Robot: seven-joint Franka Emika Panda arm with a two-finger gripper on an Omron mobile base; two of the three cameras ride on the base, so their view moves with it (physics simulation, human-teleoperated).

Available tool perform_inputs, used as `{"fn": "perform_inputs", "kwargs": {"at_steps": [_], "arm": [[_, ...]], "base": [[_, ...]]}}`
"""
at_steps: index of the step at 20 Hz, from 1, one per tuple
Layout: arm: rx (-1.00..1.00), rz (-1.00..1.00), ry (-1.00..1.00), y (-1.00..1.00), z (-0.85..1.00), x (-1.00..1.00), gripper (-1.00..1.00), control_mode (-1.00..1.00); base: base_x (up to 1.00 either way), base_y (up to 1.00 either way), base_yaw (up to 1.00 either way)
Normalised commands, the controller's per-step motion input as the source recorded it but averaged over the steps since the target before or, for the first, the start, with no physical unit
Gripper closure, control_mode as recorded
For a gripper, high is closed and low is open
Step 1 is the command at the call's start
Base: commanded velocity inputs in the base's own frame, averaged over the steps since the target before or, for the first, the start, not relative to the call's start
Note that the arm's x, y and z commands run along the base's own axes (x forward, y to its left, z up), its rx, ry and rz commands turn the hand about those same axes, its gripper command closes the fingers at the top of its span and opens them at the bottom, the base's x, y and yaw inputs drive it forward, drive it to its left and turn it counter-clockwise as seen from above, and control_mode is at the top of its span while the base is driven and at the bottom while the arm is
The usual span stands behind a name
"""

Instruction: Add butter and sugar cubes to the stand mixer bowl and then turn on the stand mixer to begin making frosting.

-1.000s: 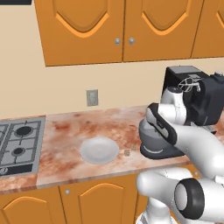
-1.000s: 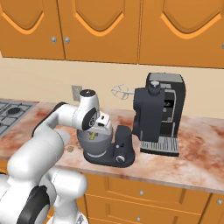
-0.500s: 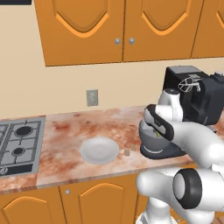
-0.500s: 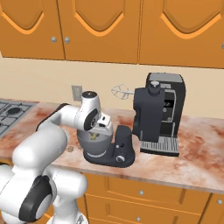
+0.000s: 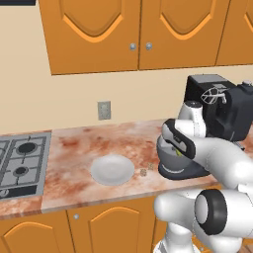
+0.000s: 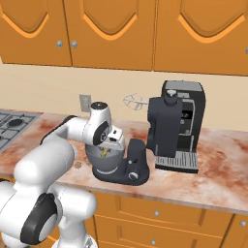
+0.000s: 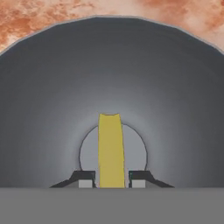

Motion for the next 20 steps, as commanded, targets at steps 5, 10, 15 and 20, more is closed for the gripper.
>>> {"fn": "perform_inputs", "kwargs": {"at_steps": [5,10,15,20], "arm": [[0.0,0.0,0.0,0.0,0.0,0.0,-1.0,-1.0],[0.0,-0.03,-0.01,0.19,0.37,-0.08,-1.0,-1.0],[0.0,-0.09,-0.03,0.3,0.7,-0.43,-1.0,-1.0],[0.02,-0.16,-0.01,0.25,0.5,-0.82,-1.0,-1.0]], "base": [[0.0,0.0,0.0],[0.0,0.0,0.0],[0.0,0.0,0.0],[0.0,0.0,0.0]]}}
